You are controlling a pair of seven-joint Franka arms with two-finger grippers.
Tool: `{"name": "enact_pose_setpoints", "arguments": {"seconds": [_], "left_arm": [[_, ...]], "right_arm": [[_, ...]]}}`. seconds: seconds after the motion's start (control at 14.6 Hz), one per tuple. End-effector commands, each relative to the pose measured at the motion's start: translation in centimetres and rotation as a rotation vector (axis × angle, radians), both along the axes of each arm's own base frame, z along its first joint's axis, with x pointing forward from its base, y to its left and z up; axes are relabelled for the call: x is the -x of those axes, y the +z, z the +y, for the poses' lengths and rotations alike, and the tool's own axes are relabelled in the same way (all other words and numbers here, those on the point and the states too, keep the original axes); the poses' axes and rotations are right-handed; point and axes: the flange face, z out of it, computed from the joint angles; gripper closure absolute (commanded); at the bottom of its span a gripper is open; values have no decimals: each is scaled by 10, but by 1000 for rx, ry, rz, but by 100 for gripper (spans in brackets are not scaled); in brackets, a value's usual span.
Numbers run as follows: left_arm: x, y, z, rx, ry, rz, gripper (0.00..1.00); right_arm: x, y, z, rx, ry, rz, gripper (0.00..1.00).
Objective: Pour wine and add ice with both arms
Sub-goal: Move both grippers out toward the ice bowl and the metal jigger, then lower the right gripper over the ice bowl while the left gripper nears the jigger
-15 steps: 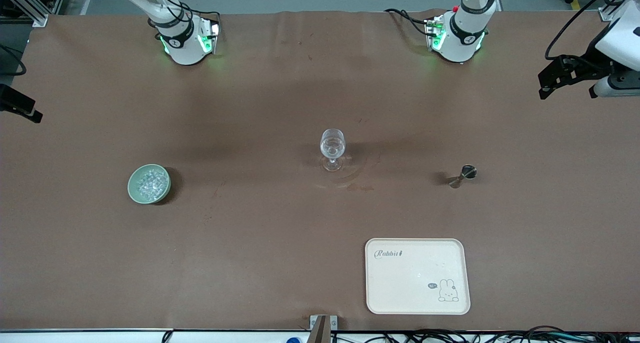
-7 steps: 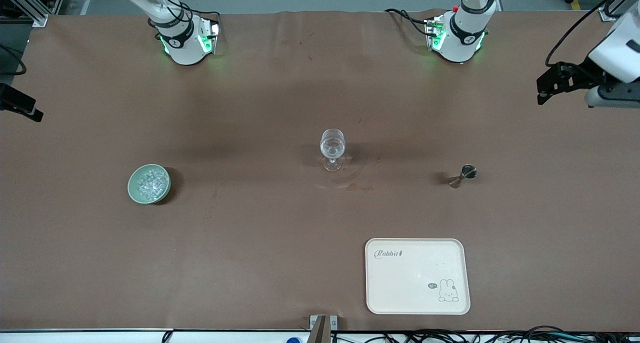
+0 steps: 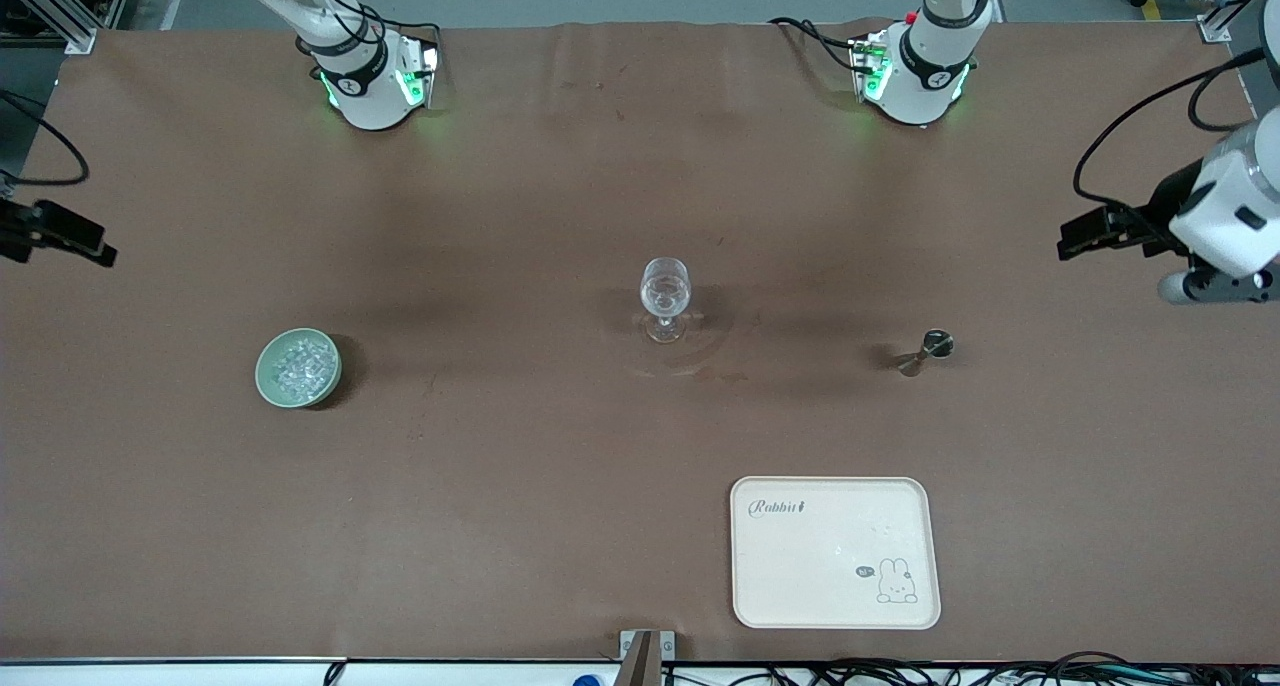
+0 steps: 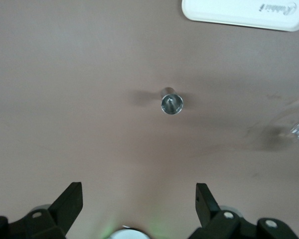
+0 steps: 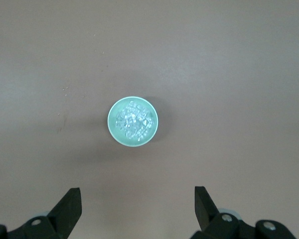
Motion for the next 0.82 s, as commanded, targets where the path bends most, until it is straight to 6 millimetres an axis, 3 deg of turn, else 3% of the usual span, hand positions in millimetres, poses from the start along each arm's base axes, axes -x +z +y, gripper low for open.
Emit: {"name": "enact_pose_setpoints", "arguments": {"seconds": [0.0, 0.14, 0.34, 0.48, 0.75], "left_arm": [[-21, -56, 35, 99, 193, 112, 0], [-33, -94, 45, 133, 293, 175, 0], [-43, -135, 45, 85, 501, 273, 0], [-55, -155, 49, 69, 669, 331, 0], [-70, -191, 52, 130, 737, 406, 0]], "right_arm": [[7, -48, -8, -13, -20, -15, 0], [6, -84, -11, -9, -27, -36, 0], [3, -153, -11, 6, -26, -77, 0], [-3, -180, -4, 10, -15, -74, 2], [-14, -232, 16, 11, 20, -32, 5]]}}
